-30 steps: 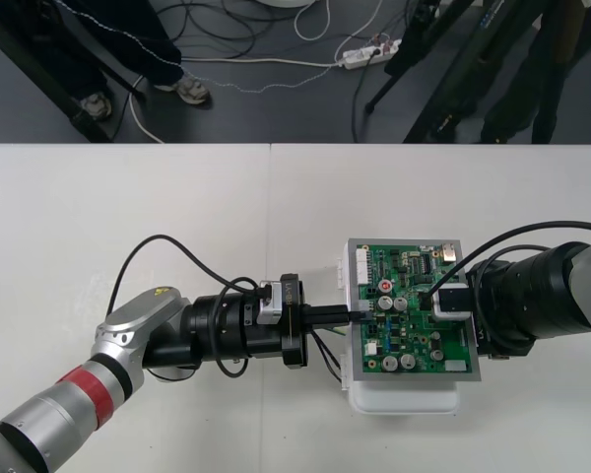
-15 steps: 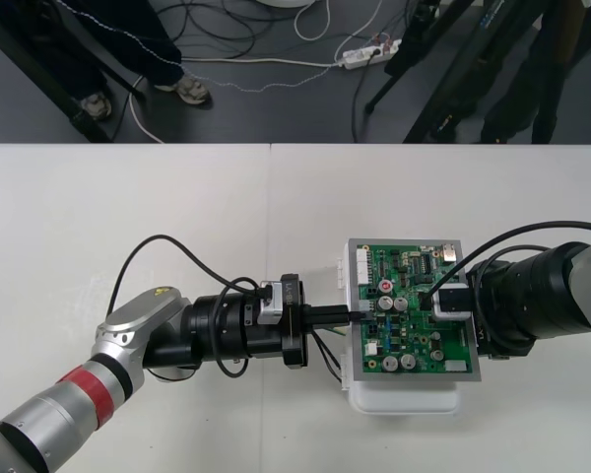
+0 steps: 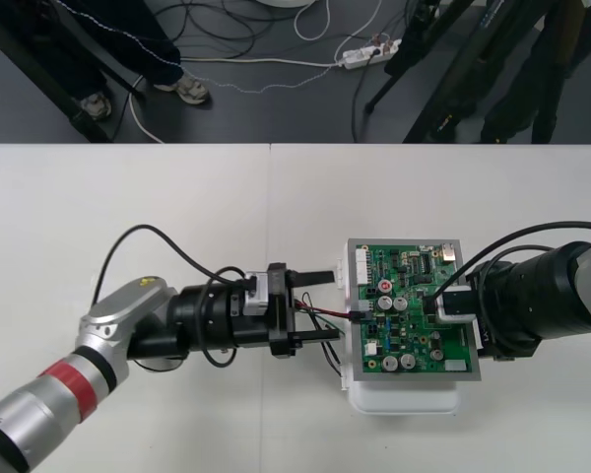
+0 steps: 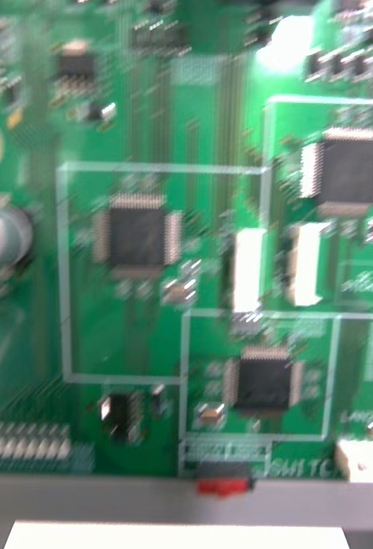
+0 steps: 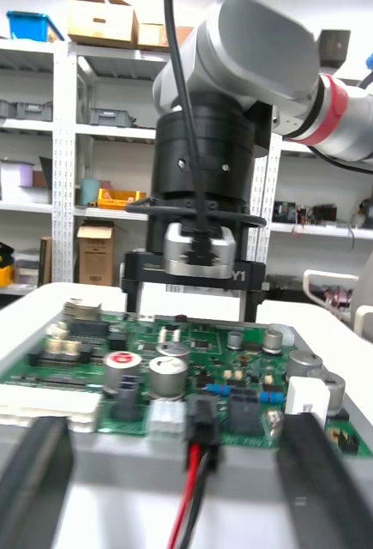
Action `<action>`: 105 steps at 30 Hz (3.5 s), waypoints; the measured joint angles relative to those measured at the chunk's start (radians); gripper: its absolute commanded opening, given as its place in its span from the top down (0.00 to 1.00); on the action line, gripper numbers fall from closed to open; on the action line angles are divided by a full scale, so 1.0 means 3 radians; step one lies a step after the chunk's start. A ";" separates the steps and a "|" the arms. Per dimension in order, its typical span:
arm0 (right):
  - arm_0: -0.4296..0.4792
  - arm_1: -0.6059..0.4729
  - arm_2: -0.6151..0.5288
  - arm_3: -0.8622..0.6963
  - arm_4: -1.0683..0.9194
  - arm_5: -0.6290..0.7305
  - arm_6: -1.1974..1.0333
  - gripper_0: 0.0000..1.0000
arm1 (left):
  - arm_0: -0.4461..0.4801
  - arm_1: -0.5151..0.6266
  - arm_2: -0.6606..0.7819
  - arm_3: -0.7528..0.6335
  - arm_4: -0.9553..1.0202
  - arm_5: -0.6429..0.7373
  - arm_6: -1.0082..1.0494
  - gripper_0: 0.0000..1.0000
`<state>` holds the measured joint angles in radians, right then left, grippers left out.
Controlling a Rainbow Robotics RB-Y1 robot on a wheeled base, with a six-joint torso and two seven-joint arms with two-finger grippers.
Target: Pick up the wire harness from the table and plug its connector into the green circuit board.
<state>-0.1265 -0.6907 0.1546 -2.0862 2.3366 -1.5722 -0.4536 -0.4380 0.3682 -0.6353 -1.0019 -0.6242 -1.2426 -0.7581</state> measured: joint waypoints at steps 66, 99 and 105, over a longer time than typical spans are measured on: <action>-0.0104 -0.0649 -0.1705 0.0275 -0.4056 0.0001 0.0227 0.00 | 0.0337 0.2849 0.2434 -0.2846 -0.0829 0.0210 0.2844 0.13; -0.0190 -0.0649 -0.1694 0.0275 -0.3927 0.0001 0.0159 0.00 | 0.0337 0.2849 0.2434 -0.2847 -0.0830 0.0210 0.2844 0.13; -0.0190 -0.0649 -0.1694 0.0275 -0.3927 0.0001 0.0159 0.00 | 0.0337 0.2849 0.2434 -0.2847 -0.0830 0.0210 0.2844 0.13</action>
<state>-0.1836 -0.8855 -0.3535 -2.0037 1.1584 -1.5717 -0.4060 -0.3371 1.2228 0.0950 -1.8559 -0.8731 -1.1796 0.0950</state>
